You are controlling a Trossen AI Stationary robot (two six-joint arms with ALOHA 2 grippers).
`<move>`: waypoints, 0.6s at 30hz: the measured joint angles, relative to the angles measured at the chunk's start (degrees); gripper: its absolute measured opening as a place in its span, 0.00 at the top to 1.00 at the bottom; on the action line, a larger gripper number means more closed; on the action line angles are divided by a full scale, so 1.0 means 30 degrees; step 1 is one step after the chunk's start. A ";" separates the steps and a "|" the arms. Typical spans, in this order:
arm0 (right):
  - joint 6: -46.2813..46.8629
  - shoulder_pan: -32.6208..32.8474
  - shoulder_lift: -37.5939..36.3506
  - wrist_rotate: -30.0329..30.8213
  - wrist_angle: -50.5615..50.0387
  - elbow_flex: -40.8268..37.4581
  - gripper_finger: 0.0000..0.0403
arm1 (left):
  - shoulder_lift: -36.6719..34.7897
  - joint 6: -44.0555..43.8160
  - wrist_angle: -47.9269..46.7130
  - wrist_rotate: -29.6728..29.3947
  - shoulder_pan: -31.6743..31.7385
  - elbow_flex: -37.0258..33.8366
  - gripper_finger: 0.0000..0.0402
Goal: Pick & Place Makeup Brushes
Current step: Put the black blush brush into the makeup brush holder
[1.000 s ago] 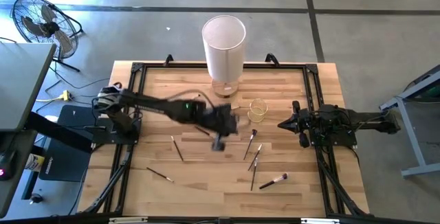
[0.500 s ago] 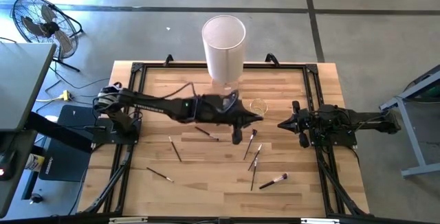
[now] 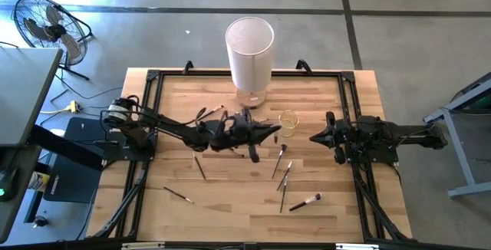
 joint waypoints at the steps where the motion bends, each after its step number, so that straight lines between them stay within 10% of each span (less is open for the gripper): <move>1: 0.0396 0.0000 0.0008 0.0259 0.0394 0.0000 1.00 | 0.0000 -0.0039 0.0487 -0.0212 0.0010 -0.0224 1.00; 10: 0.1332 0.0480 0.4127 0.1352 0.8687 0.0037 1.00 | -0.0015 0.0063 0.0957 -0.0313 0.0027 -0.0086 1.00; 18: 0.1435 0.1373 1.1872 0.2517 0.9548 0.3707 0.86 | -0.0029 0.0104 0.0252 -0.0305 0.0034 -0.0086 0.98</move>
